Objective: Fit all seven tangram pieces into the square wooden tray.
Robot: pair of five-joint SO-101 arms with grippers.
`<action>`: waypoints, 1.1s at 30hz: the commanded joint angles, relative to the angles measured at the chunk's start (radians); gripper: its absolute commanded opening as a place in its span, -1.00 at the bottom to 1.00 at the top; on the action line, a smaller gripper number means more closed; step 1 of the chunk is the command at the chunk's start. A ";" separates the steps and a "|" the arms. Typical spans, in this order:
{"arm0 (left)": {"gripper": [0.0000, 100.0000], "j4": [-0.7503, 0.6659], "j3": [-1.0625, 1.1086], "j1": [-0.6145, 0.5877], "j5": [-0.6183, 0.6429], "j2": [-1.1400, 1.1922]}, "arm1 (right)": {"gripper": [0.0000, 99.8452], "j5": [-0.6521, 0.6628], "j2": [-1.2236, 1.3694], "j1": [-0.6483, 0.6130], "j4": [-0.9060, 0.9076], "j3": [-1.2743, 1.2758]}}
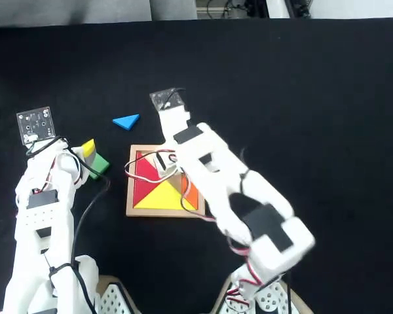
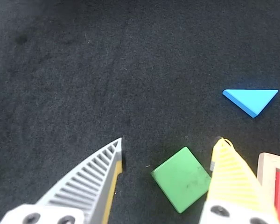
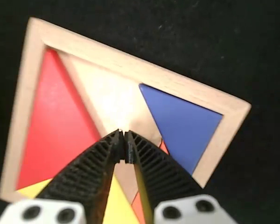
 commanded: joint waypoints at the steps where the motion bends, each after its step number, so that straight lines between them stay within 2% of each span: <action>1: -0.40 -0.023 -0.012 0.030 -0.017 -0.002 | -0.98 0.011 -0.305 0.012 -0.055 0.154; 5: -0.40 -0.021 -0.010 0.039 -0.051 0.000 | -0.98 0.015 -0.613 0.037 -0.216 0.414; 9: -0.40 -0.008 -0.007 0.036 -0.068 0.000 | -0.97 0.037 -0.800 0.138 -0.256 0.529; 13: -0.40 0.064 -0.035 0.044 -0.175 -0.008 | -0.97 0.037 -0.822 0.270 -0.265 0.536; 15: -0.40 0.120 -0.076 0.045 -0.178 0.000 | -0.97 0.037 -0.806 0.318 -0.299 0.538; 20: -0.39 0.365 -0.228 0.064 -0.196 0.002 | -0.97 0.037 -0.728 0.381 -0.400 0.544; 22: -0.39 0.465 -0.295 0.107 -0.281 0.002 | -0.97 0.043 -0.684 0.382 -0.427 0.536; 26: -0.40 0.621 -0.395 0.191 -0.582 0.002 | -0.97 0.044 -0.602 0.382 -0.440 0.499; 28: -0.40 0.694 -0.453 0.199 -0.641 0.002 | -0.97 0.044 -0.572 0.384 -0.440 0.483; 33: -0.39 0.838 -0.570 0.194 -0.700 0.052 | -0.97 0.044 -0.542 0.390 -0.439 0.464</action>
